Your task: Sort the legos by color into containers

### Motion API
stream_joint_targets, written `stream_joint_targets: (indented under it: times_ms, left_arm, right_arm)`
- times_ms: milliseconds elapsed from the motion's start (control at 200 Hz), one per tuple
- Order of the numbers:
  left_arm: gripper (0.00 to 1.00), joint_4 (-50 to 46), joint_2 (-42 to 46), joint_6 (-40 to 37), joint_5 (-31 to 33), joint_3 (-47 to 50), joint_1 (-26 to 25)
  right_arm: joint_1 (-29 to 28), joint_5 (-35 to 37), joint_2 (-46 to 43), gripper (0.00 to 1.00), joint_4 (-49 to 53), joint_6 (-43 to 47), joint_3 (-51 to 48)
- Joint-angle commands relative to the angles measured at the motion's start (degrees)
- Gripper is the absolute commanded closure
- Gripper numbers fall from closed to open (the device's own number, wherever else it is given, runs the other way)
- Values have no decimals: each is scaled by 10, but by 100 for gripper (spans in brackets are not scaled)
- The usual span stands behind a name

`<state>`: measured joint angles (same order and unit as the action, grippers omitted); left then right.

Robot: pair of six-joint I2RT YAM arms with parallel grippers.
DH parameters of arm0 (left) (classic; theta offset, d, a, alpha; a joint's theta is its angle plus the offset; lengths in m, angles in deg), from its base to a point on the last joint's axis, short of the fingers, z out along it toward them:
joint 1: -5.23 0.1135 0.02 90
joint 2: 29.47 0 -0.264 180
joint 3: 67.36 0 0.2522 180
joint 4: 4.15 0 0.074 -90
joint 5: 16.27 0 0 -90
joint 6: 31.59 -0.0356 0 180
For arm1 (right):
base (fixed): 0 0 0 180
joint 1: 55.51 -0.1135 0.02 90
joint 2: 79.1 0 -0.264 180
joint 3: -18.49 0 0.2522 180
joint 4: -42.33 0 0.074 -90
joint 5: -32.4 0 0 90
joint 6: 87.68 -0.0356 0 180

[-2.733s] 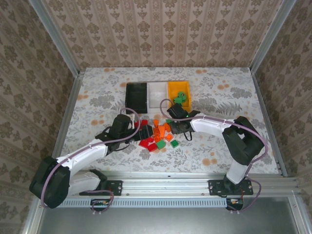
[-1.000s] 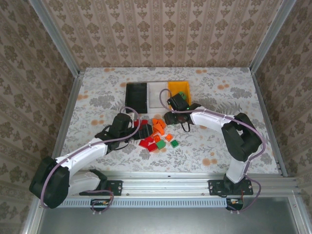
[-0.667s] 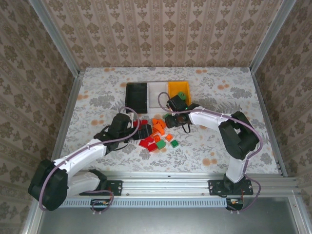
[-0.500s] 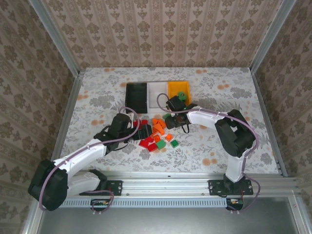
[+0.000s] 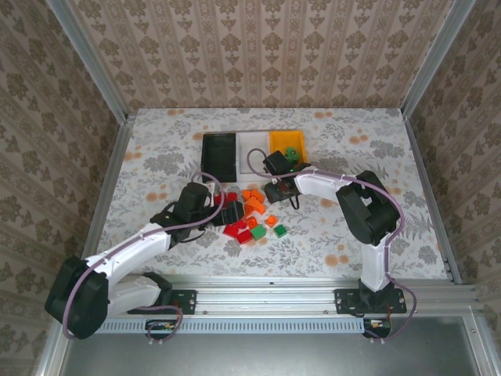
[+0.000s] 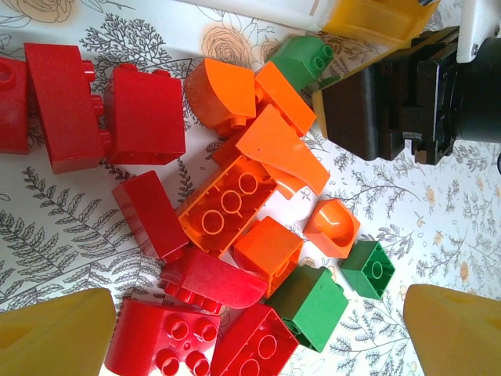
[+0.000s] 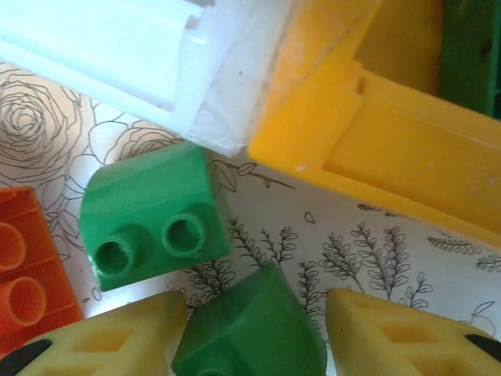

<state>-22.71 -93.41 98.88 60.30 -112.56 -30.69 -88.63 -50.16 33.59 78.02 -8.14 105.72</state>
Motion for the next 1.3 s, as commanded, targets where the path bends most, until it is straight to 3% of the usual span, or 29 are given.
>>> stream_joint_targets:
  times_ms: [0, 410, 655, 885, 1055, 1200, 1295]
  left_arm:
    - [4, -16, 12, -14, 7, -16, 5]
    - [4, 0, -7, -7, 0, -19, 6]
    - [3, -27, -7, -30, 17, -50, 17]
    - [2, -39, -64, -48, -37, -138, 83]
    - [3, -34, -100, -36, -77, -148, 95]
    - [3, -35, -92, -33, -79, -137, 112]
    - [2, -38, -83, -33, -77, -131, 117]
  right_arm:
    - [9, 14, -1, 55, -7, 5, -8]
    - [5, 1, -86, 71, -57, -50, -88]
    - [12, 43, -151, 72, -36, -39, -43]
    - [89, 21, -27, 72, 27, -27, 139]
    - [112, 0, 71, 71, 72, -18, 264]
    - [119, -14, 116, 68, 104, -21, 317]
    - [119, -19, 119, 58, 102, -24, 318]
